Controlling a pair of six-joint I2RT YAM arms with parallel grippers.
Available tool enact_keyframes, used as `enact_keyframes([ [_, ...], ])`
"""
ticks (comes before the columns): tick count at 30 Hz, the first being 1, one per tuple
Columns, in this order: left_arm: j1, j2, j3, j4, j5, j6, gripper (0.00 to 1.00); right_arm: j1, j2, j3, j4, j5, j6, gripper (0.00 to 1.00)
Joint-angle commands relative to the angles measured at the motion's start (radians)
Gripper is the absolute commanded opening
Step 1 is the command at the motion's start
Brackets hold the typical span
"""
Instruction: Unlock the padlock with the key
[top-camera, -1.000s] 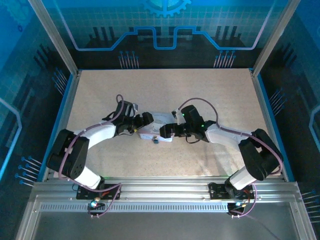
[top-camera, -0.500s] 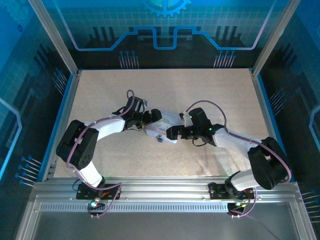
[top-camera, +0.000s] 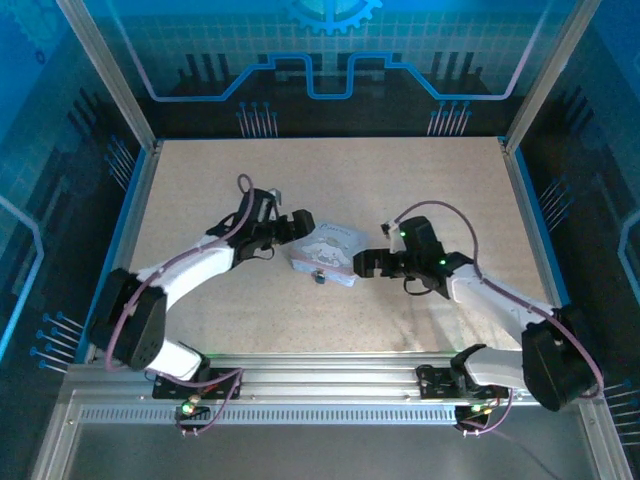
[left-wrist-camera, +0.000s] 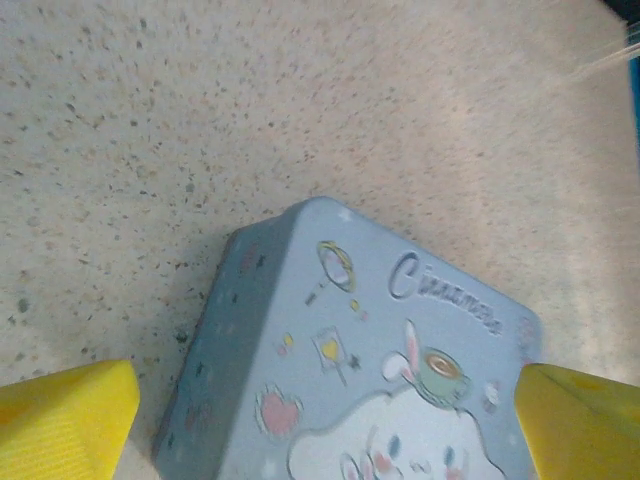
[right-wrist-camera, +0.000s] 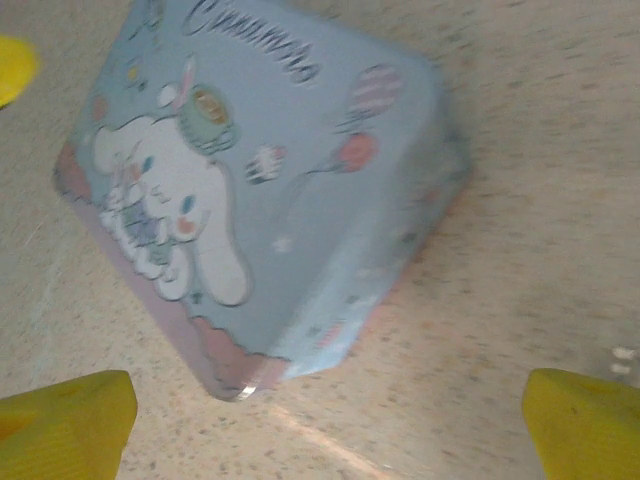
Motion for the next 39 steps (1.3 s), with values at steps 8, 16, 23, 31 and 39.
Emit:
enact_keyframes([
  [8, -0.003, -0.297, -0.229, -0.007, 0.039, -0.068, 0.97, -0.214, -0.006, -0.043, -0.129, -0.079, -0.058, 0.89],
  [16, -0.004, -0.442, -0.33, -0.055, 0.061, -0.11, 0.97, -0.236, 0.109, -0.04, -0.126, -0.067, -0.049, 0.68],
  [23, -0.004, -0.49, -0.386, -0.061, 0.058, -0.128, 0.98, -0.236, 0.187, -0.038, -0.075, -0.092, -0.02, 0.52],
  [31, -0.002, -0.484, -0.403, -0.049, 0.052, -0.134, 0.98, -0.228, 0.232, -0.024, -0.058, -0.105, -0.011, 0.38],
  [39, -0.003, -0.484, -0.402, -0.053, 0.049, -0.134, 0.98, -0.22, 0.256, -0.027, -0.026, -0.104, 0.007, 0.3],
])
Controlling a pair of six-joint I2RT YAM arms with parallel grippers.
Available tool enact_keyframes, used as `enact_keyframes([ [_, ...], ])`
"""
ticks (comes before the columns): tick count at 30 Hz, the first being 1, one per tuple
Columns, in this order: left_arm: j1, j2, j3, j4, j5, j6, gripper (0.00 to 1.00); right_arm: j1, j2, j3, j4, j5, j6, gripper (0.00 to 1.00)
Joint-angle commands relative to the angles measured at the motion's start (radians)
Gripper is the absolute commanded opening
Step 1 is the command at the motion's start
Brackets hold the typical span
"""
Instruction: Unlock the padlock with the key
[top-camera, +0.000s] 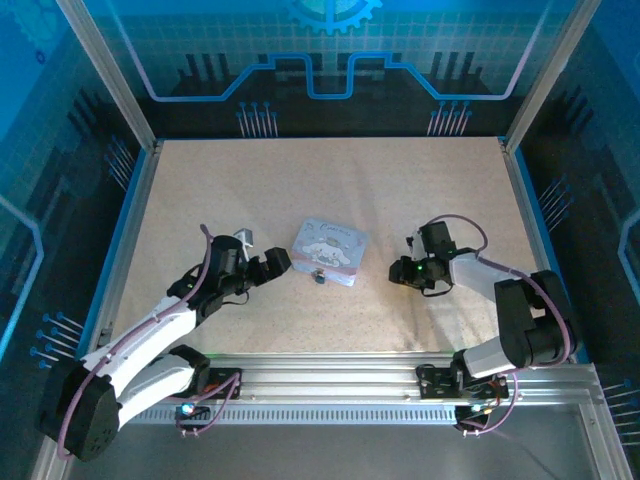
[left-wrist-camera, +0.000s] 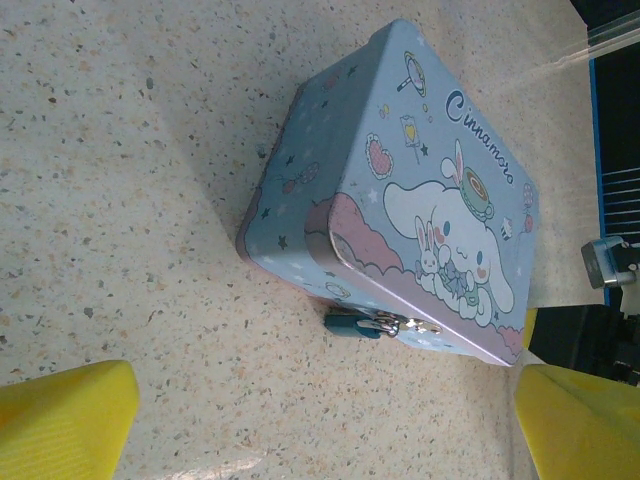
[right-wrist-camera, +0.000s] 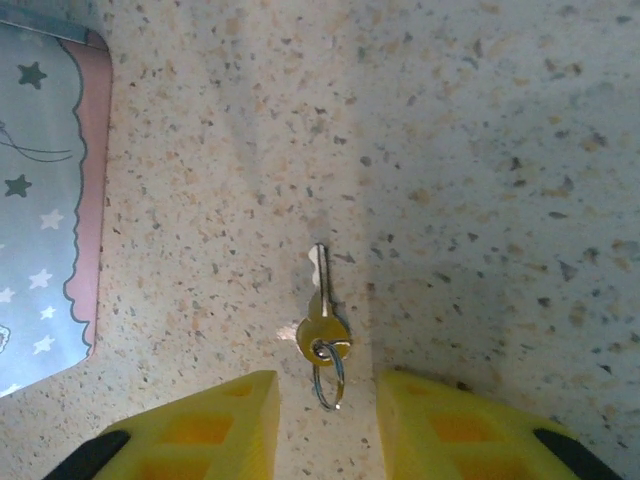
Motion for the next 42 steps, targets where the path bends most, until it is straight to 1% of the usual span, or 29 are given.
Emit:
enact_keyframes([
  [1, -0.003, -0.008, -0.011, -0.011, 0.01, -0.011, 0.98, 0.002, 0.02, 0.014, 0.026, -0.023, 0.014, 0.28],
  [11, -0.003, -0.008, -0.014, -0.013, 0.008, -0.009, 0.99, 0.03, 0.079, 0.033, 0.044, -0.01, 0.021, 0.19],
  [17, -0.003, -0.008, -0.016, -0.017, 0.007, -0.007, 0.99, 0.035, 0.09, 0.033, 0.043, -0.005, 0.019, 0.11],
  [24, -0.003, -0.008, -0.02, 0.0, 0.023, -0.021, 0.99, 0.036, 0.033, 0.007, 0.068, -0.011, 0.016, 0.02],
  [30, -0.002, -0.003, -0.022, 0.059, 0.09, -0.062, 0.97, 0.049, -0.056, -0.025, 0.119, -0.033, 0.027, 0.0],
  [33, -0.007, 0.005, -0.018, 0.116, 0.142, -0.088, 0.95, 0.074, -0.114, -0.034, 0.143, -0.035, 0.031, 0.0],
  [37, -0.045, 0.016, 0.012, 0.152, 0.152, -0.092, 0.92, 0.125, -0.201, -0.03, 0.159, -0.022, 0.04, 0.0],
  [38, -0.059, 0.021, 0.023, 0.154, 0.148, -0.088, 0.9, 0.14, -0.225, -0.028, 0.163, -0.013, 0.045, 0.0],
  [42, -0.115, 0.051, 0.071, 0.171, 0.129, -0.065, 0.78, 0.219, -0.301, -0.023, 0.193, 0.025, 0.073, 0.0],
])
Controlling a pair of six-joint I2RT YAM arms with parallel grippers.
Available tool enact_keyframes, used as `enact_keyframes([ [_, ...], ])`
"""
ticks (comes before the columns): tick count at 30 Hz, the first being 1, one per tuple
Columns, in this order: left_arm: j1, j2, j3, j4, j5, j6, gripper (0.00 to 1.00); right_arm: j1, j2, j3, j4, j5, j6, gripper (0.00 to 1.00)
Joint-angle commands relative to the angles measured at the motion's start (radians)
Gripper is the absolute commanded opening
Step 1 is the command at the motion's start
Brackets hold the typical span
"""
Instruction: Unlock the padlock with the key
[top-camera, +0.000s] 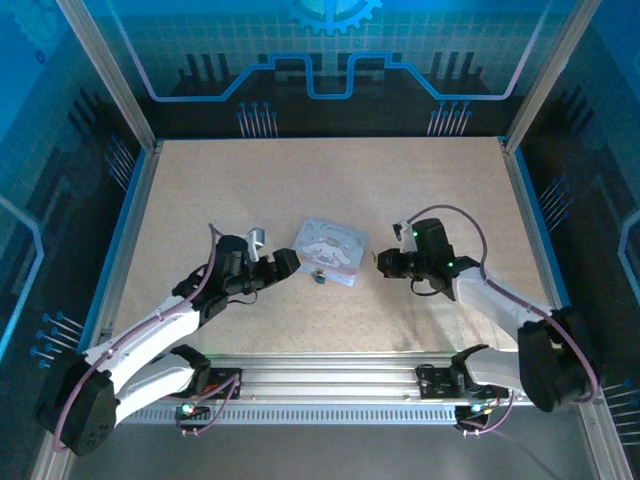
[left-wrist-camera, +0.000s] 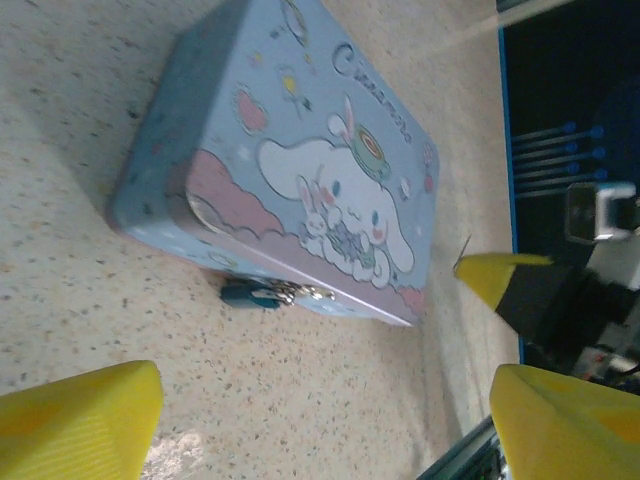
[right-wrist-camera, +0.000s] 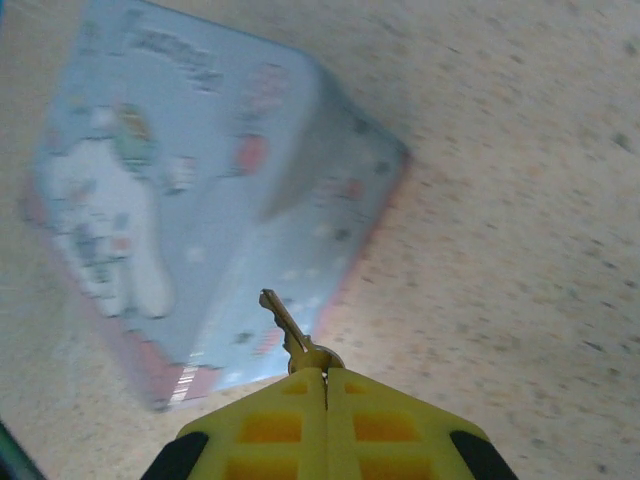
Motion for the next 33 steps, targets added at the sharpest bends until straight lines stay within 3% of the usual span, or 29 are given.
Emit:
enact_keyframes([
  [1, -0.048, 0.026, 0.075, 0.054, 0.009, 0.017, 0.76, 0.065, -0.056, 0.005, 0.046, 0.037, 0.035, 0.0],
  [14, -0.224, 0.216, 0.236, 0.103, -0.065, 0.121, 0.63, 0.295, -0.101, 0.041, 0.038, 0.117, 0.057, 0.0],
  [25, -0.265, 0.318, 0.274, 0.135, -0.083, 0.107, 0.5, 0.351, -0.109, 0.057, 0.037, 0.143, 0.066, 0.0],
  [33, -0.27, 0.338, 0.278, 0.148, -0.084, 0.098, 0.31, 0.363, -0.108, 0.058, 0.039, 0.147, 0.066, 0.01],
])
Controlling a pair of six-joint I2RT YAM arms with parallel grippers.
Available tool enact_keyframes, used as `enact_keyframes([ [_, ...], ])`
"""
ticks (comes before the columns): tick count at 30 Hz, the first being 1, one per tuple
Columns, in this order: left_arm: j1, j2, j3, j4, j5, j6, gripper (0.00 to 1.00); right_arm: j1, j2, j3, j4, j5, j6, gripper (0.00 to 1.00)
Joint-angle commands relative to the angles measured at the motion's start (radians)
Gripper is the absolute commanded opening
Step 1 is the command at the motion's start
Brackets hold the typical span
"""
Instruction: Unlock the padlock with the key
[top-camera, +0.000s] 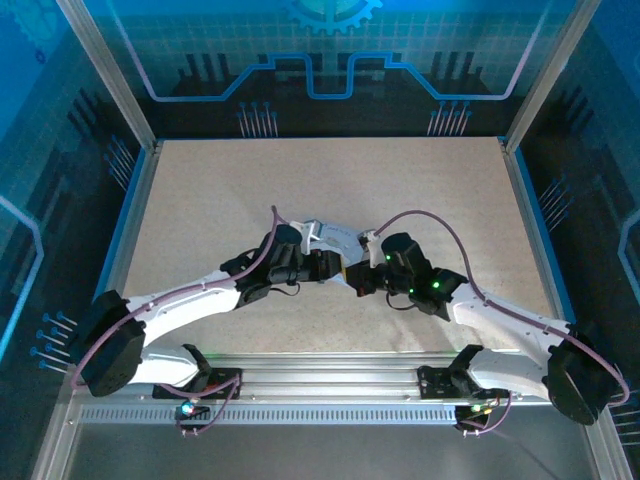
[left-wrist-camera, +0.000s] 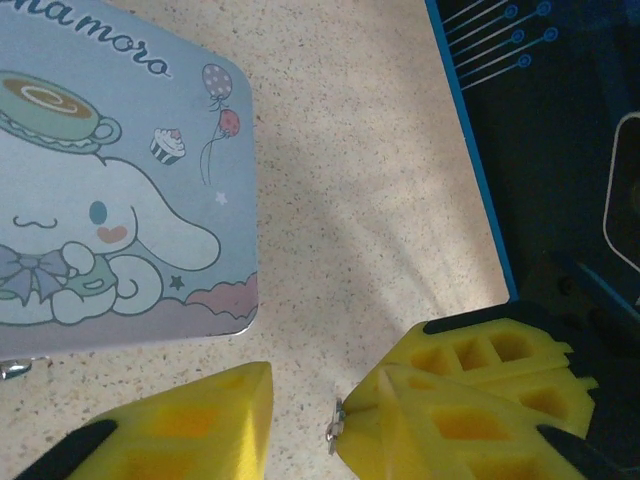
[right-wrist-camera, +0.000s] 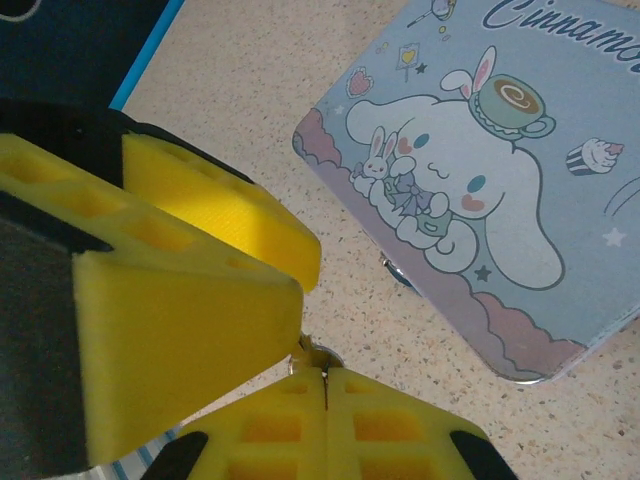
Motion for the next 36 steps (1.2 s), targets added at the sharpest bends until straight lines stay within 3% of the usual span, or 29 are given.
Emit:
enact_keyframes([
  [1, -0.01, 0.016, 0.032, 0.034, -0.014, 0.005, 0.29, 0.017, -0.017, 0.025, 0.003, 0.01, 0.011, 0.01],
  [11, -0.009, -0.012, 0.035, -0.003, -0.043, 0.047, 0.0, 0.005, -0.03, 0.022, 0.006, -0.059, -0.025, 0.05],
  [18, -0.01, -0.085, 0.031, -0.055, -0.058, 0.138, 0.0, -0.088, -0.067, -0.026, 0.051, -0.239, -0.039, 0.2],
  [26, -0.008, -0.159, 0.038, -0.111, 0.026, 0.263, 0.0, -0.221, -0.112, -0.121, 0.279, -0.499, 0.037, 0.36],
  [36, -0.006, -0.196, 0.037, -0.119, 0.089, 0.316, 0.0, -0.222, -0.088, -0.131, 0.419, -0.626, 0.064, 0.38],
])
